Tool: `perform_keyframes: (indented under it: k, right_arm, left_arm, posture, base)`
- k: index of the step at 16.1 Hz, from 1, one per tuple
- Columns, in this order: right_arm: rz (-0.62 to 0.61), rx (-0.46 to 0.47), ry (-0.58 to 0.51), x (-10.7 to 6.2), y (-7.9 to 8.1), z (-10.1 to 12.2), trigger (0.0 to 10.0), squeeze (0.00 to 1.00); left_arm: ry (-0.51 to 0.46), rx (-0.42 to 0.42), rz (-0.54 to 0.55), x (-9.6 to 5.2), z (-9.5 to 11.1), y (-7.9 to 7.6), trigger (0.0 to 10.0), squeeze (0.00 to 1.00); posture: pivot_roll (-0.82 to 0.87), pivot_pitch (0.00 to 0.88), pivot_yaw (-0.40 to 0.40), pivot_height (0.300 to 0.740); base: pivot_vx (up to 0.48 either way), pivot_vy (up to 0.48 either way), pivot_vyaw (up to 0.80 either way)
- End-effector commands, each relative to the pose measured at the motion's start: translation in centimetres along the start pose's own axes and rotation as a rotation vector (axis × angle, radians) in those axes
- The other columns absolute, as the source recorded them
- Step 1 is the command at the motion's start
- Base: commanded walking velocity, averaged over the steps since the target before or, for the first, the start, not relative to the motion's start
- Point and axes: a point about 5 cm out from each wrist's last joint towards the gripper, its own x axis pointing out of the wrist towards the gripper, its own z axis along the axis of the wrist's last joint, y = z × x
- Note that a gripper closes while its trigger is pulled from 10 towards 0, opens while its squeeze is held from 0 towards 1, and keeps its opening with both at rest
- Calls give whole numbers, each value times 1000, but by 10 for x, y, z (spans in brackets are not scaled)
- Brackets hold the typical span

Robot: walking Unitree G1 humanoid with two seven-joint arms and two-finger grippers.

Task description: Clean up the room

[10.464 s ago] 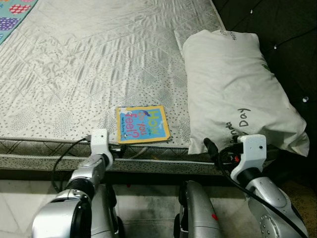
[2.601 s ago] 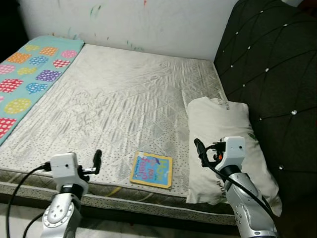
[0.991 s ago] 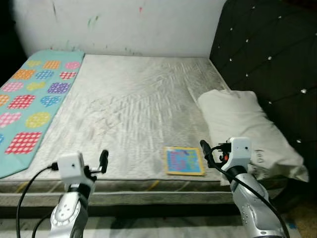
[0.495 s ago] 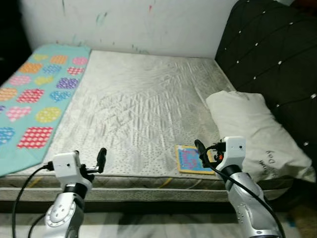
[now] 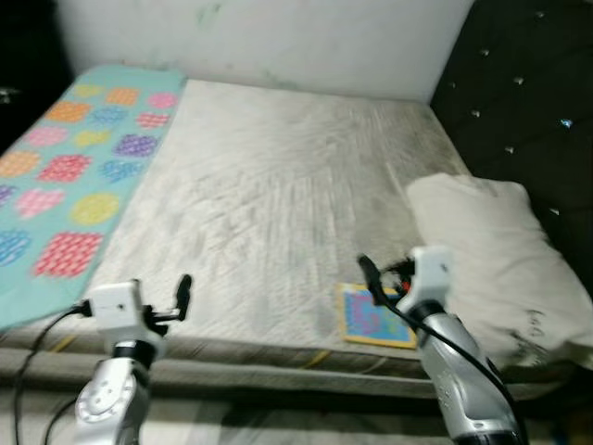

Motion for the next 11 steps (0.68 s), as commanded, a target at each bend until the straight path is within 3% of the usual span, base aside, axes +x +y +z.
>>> perform_keyframes:
  k: [1, 6, 11]
  right_arm:
    - [-41, -2, 20, -4, -12, -4, 10000, 0]
    - [-37, 0, 24, -3, -12, -4, 10000, 0]
    - [-36, -3, 20, -2, -12, -3, 10000, 0]
  left_arm:
    - [-9, -11, -38, 3, 1, -11, 10000, 0]
    - [12, -4, -18, 5, -1, -8, 10000, 0]
    - [10, -14, -19, 6, -1, -9, 10000, 0]
  posture:
    - [-49, 0, -72, 740]
    - [-48, 0, -72, 740]
    - [-50, 0, -71, 740]
  base:
    - [326, 0, 0]
    - [0, 49, 0]
    - [0, 475, 0]
